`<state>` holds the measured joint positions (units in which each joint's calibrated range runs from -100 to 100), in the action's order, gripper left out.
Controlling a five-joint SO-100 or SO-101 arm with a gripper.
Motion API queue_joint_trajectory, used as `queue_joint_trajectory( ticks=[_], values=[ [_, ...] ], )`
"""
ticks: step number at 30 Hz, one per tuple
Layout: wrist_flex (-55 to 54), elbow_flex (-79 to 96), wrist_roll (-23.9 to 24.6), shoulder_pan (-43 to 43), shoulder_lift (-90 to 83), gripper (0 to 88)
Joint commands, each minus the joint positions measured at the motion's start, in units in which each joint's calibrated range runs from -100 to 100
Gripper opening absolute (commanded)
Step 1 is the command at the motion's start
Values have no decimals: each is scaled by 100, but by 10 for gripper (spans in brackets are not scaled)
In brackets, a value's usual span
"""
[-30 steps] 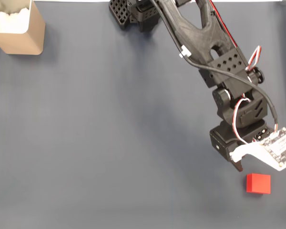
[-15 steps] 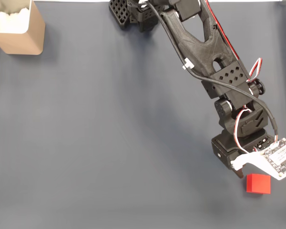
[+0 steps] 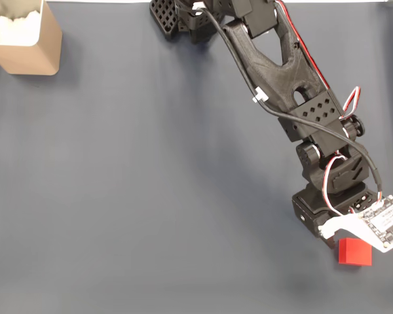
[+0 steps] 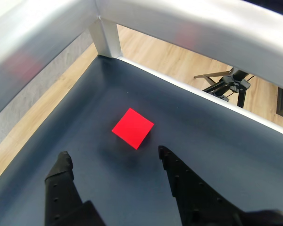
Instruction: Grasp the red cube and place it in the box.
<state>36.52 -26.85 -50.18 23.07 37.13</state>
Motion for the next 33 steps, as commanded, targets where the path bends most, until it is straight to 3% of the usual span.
queue_joint_trajectory(
  ticks=[1, 33],
  values=[
    [-86, -426, 24, -20, -21, 420],
    [-70, -1247, 15, 15, 664, 420]
  ],
)
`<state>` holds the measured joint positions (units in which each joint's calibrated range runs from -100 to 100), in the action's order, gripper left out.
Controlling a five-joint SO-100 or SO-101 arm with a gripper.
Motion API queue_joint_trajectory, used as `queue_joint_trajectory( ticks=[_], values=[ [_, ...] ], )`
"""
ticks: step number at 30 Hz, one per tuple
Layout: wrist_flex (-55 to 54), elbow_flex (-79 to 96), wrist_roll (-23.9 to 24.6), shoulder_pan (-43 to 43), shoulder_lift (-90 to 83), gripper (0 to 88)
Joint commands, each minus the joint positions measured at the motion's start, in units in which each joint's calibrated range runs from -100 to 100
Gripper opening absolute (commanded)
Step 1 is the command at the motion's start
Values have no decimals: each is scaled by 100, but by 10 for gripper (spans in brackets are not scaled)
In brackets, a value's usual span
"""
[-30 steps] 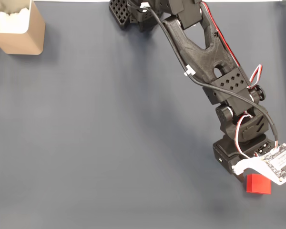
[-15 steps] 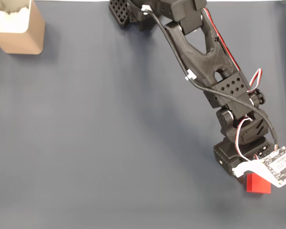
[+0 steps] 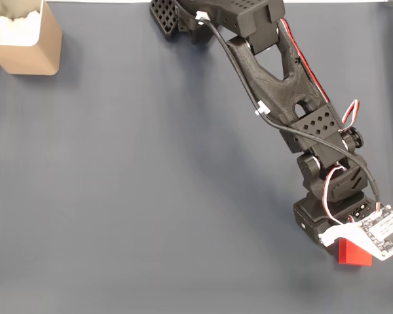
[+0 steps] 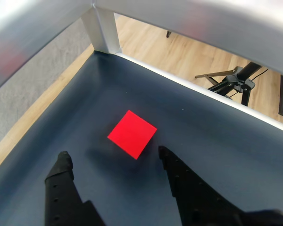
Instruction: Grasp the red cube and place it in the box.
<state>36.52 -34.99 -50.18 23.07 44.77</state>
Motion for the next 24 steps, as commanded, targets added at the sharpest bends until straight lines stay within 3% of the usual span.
queue_joint_trajectory(
  ticks=[1, 24],
  values=[
    [-70, -461, 10, 15, -83, 420],
    [-70, -880, 34, 157, 125, 420]
  ],
)
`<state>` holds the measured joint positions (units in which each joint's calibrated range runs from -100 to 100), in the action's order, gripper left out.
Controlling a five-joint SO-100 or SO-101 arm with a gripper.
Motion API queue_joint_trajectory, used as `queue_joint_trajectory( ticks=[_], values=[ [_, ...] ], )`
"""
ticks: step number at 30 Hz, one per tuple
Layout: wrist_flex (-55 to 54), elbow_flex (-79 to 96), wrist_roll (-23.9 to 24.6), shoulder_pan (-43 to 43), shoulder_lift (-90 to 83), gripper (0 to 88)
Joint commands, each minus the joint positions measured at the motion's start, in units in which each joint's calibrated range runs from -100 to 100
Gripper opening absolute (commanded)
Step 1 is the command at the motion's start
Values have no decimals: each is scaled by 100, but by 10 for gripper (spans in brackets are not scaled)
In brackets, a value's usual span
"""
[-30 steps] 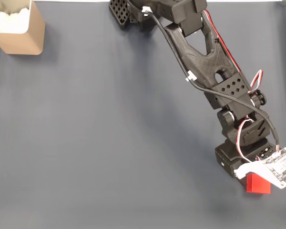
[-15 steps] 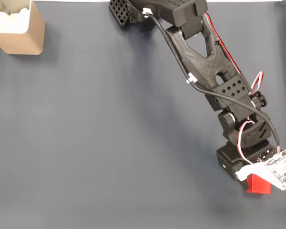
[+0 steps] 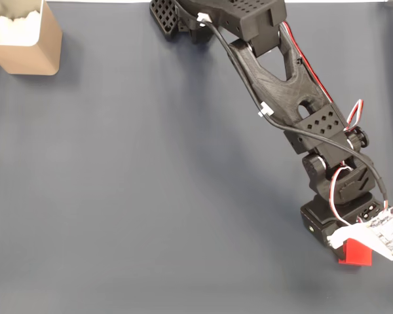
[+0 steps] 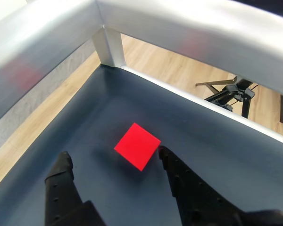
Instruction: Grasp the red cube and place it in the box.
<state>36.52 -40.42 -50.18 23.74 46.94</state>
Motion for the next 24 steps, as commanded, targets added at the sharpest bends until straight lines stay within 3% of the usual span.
queue_joint_trajectory(
  ticks=[1, 24],
  values=[
    [-70, -356, 34, 98, -84, 420],
    [-70, -484, 44, 261, -66, 420]
  ],
)
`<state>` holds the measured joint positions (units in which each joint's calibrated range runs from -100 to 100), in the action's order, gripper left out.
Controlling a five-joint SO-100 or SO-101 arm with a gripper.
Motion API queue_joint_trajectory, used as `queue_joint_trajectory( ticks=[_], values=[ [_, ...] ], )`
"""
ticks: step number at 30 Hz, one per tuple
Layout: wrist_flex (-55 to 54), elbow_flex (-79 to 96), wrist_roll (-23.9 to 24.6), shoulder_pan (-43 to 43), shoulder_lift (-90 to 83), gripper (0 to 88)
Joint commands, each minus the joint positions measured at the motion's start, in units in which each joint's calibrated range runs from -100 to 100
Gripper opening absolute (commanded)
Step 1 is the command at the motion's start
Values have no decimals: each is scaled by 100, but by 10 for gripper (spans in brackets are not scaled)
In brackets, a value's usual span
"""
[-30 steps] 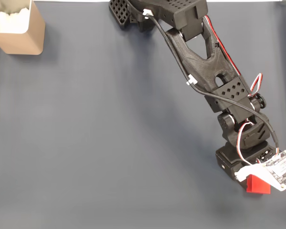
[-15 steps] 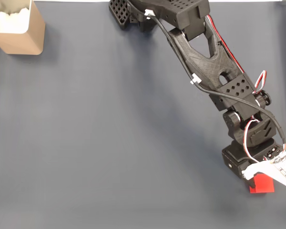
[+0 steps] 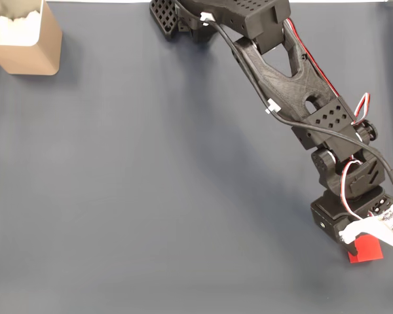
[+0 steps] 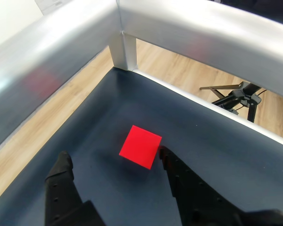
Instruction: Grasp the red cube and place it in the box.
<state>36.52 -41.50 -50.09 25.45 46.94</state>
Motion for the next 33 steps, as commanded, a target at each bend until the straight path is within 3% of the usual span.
queue_joint_trajectory(
  ticks=[1, 25, 33],
  values=[
    [-70, -375, 34, 98, -66, 420],
    [-119, -613, 29, 211, 107, 410],
    [-176, -686, 54, 211, 133, 264]
  ],
)
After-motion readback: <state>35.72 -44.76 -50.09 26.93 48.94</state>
